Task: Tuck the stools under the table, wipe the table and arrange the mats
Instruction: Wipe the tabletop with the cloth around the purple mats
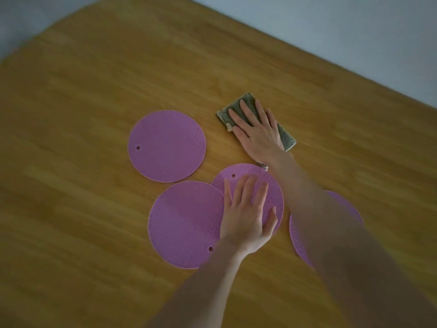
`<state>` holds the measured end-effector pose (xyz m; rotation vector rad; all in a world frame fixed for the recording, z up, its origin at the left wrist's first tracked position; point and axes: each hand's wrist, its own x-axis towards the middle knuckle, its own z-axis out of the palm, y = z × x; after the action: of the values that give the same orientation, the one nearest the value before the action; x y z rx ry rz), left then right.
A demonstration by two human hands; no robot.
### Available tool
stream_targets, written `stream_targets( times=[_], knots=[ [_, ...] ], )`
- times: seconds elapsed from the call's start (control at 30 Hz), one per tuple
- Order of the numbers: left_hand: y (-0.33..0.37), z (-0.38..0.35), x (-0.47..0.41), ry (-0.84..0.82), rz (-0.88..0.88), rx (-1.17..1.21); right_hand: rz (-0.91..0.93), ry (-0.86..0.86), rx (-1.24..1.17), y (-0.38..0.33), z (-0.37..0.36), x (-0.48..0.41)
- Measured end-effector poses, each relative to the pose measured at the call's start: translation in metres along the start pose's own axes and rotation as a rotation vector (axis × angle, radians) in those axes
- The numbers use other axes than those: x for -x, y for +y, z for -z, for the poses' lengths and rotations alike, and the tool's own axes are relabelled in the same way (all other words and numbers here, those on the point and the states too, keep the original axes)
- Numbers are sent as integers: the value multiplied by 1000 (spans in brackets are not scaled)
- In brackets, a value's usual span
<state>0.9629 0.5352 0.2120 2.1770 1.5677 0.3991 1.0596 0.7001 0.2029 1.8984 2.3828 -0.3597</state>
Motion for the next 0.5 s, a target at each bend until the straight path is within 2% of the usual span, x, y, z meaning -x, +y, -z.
stream_targets(
  times=[0.07, 0.13, 0.27, 0.33, 0.5],
  knots=[
    [-11, 15, -2, 106, 5, 62, -9, 18, 21, -3, 1, 0],
    [-35, 30, -11, 158, 68, -25, -16, 15, 40, -4, 2, -2],
    [-103, 63, -33, 36, 259, -268, -15, 13, 52, -5, 3, -3],
    [-129, 68, -39, -42, 270, -337, 1, 18, 56, -4, 1, -4],
    [-134, 66, -43, -54, 271, -356, 49, 29, 76, -3, -1, -9]
  ],
)
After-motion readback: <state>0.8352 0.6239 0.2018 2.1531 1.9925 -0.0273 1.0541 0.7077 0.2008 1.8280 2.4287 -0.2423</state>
